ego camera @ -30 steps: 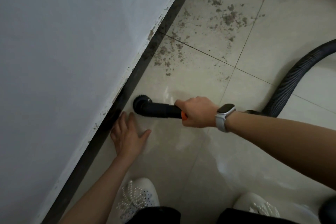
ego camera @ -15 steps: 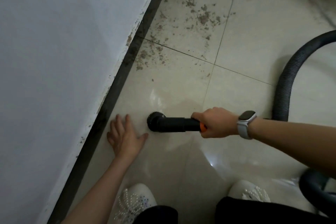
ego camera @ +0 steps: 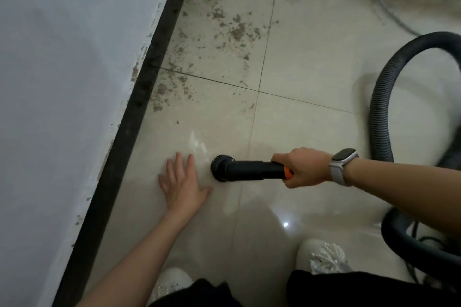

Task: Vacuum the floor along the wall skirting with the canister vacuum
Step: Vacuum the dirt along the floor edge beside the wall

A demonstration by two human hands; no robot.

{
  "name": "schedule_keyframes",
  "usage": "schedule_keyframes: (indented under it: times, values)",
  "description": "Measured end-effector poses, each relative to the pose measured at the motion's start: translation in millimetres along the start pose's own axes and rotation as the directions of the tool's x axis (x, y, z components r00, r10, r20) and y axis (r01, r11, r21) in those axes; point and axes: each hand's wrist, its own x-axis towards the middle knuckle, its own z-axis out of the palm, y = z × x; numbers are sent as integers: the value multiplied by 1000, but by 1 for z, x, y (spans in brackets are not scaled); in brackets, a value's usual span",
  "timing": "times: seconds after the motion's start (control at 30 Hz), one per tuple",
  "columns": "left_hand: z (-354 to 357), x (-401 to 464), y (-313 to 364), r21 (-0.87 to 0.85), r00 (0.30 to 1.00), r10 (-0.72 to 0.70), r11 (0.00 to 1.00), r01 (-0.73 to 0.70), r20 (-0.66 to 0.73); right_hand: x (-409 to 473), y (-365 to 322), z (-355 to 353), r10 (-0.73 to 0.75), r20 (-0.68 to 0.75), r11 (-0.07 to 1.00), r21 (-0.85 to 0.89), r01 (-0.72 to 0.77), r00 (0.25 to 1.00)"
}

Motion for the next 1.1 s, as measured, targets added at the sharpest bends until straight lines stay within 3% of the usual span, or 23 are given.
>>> schedule_keyframes:
  times: [0.17, 0.33, 0.5, 0.63, 0.83, 0.97, 1.1]
  values:
    - [7, 13, 36, 123, 998, 24, 992, -31, 54, -15, 39, 7, 42, 26, 999, 24, -43, 999]
    - [6, 25, 70, 150, 998, 51, 987, -57, 42, -7, 72, -7, 115, -105, 987, 123, -102, 988]
    - [6, 35, 93, 141, 992, 55, 987, -71, 114, -1, 92, -18, 152, -179, 976, 183, -119, 972]
    - [9, 38, 98, 186, 992, 18, 982, -41, 127, -5, 101, -13, 147, -293, 987, 109, -120, 945]
    - [10, 36, 98, 182, 992, 26, 982, -48, 122, -16, 115, -14, -17, -503, 970, -219, -108, 864]
    - [10, 35, 96, 172, 993, 42, 983, -61, 109, -15, 121, -24, 42, -459, 964, -214, -157, 887]
    - [10, 34, 93, 166, 994, 56, 984, -71, 97, -8, 105, -20, 46, -261, 992, -105, -76, 964]
